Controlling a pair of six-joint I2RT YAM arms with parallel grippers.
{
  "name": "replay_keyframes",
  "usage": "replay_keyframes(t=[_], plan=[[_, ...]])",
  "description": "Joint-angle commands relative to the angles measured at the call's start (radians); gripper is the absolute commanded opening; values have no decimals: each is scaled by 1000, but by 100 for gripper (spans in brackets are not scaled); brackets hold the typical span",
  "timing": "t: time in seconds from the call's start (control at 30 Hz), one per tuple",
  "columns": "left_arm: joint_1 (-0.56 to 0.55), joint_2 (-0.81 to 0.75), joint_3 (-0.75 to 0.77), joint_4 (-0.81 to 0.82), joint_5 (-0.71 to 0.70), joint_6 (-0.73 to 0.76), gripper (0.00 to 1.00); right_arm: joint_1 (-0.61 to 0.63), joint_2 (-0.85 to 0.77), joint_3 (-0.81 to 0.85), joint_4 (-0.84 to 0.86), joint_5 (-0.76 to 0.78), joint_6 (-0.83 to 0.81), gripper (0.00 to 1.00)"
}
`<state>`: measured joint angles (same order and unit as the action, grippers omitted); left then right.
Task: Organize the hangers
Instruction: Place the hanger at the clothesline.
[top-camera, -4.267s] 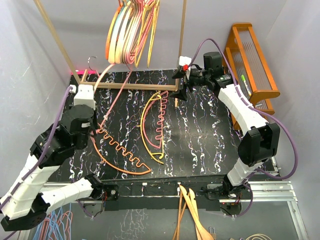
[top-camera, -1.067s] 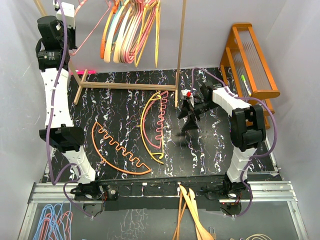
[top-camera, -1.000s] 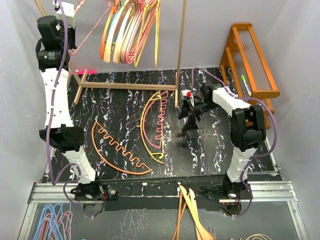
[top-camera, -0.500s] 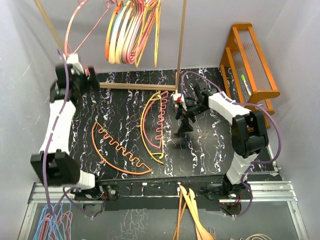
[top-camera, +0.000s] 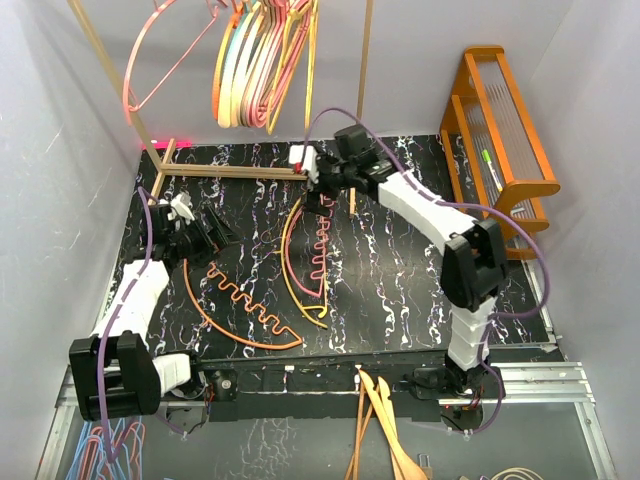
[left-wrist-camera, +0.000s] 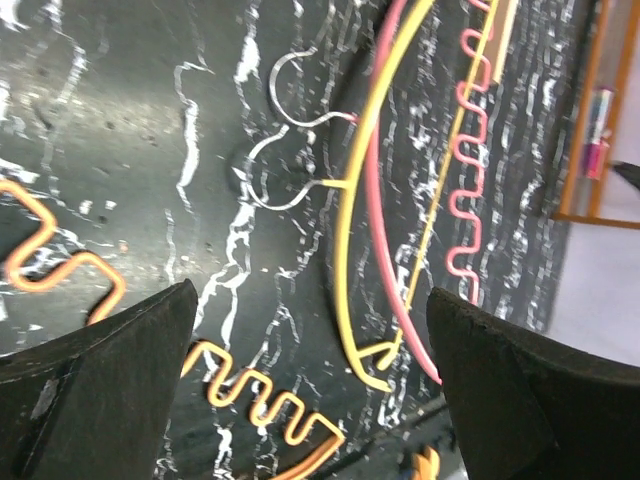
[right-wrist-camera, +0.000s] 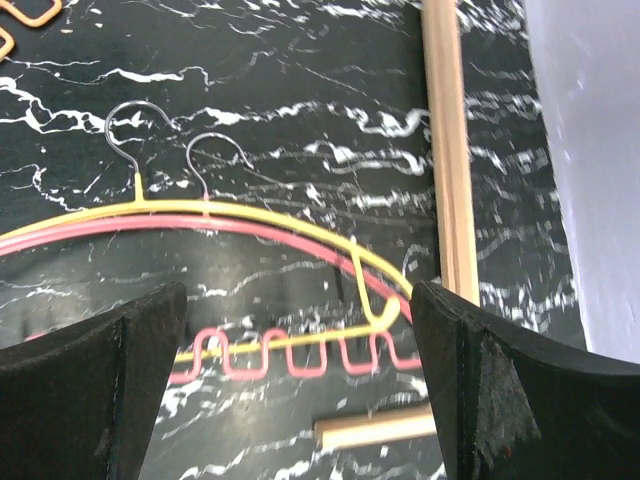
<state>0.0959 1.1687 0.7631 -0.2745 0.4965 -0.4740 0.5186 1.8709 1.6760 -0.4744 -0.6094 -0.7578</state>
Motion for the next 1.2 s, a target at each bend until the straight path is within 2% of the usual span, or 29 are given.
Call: replay_keyframes(t=[0.0,0.13,0.27,0.4,0.53,0.8,1.17], plan=[[-4,-54,-22,106,177,-95,97,46,139,75,-24,-67,-104,99],[-5,-94,-17,72,143,-101,97,61,223,73,54,-40,-61,98],[-4,-170,-70,114,144,-148,97,62,279,75,160,-13,-42,99],[-5,-144,-42,37,129,-90,97,62,332,147,121,-32,-71,98],[-5,-123,-21,48,150,-87,97,61,330,151,143,-33,-110,99],[-5,-76,-1,25,158,-71,97,61,452,329,65,-89,-135,99],[-5,-47,-29,40,183,-39,97,52,496,335,86,-29,-157,99]])
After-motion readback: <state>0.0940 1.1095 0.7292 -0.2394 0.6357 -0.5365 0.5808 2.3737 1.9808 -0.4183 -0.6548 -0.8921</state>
